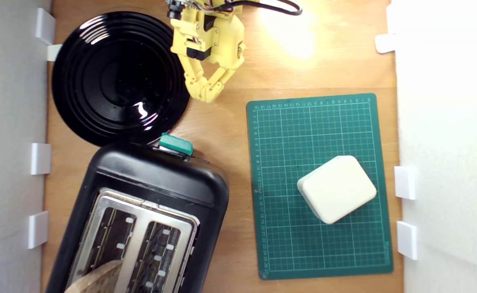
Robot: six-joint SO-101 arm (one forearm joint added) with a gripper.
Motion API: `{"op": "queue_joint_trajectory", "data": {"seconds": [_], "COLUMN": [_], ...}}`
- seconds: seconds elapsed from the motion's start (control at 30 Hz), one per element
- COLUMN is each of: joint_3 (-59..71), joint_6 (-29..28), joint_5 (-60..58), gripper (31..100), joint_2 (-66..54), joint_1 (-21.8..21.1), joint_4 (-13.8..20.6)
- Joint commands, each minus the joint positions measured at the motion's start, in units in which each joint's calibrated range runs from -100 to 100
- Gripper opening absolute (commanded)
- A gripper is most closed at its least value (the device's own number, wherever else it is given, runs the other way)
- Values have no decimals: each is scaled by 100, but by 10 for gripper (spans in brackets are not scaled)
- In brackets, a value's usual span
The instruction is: Start toaster
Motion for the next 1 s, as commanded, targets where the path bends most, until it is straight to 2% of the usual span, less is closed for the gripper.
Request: {"op": "queue_joint_trajectory", "data": {"seconds": [0.0, 0.17, 0.3, 0.63, 0.97], "joint_3": [-1399, -2190, -2780, -4243, -4952], "joint_6": [240, 397, 381, 350, -138], "joint_5": [-26, -26, -26, -35, -9], "gripper": [313, 313, 313, 313, 313], "joint_2": [1012, 1911, 2511, 3385, 3385], "joint_1": [197, 181, 174, 134, -326], "joint_4": [41, 107, 454, 360, 370]}}
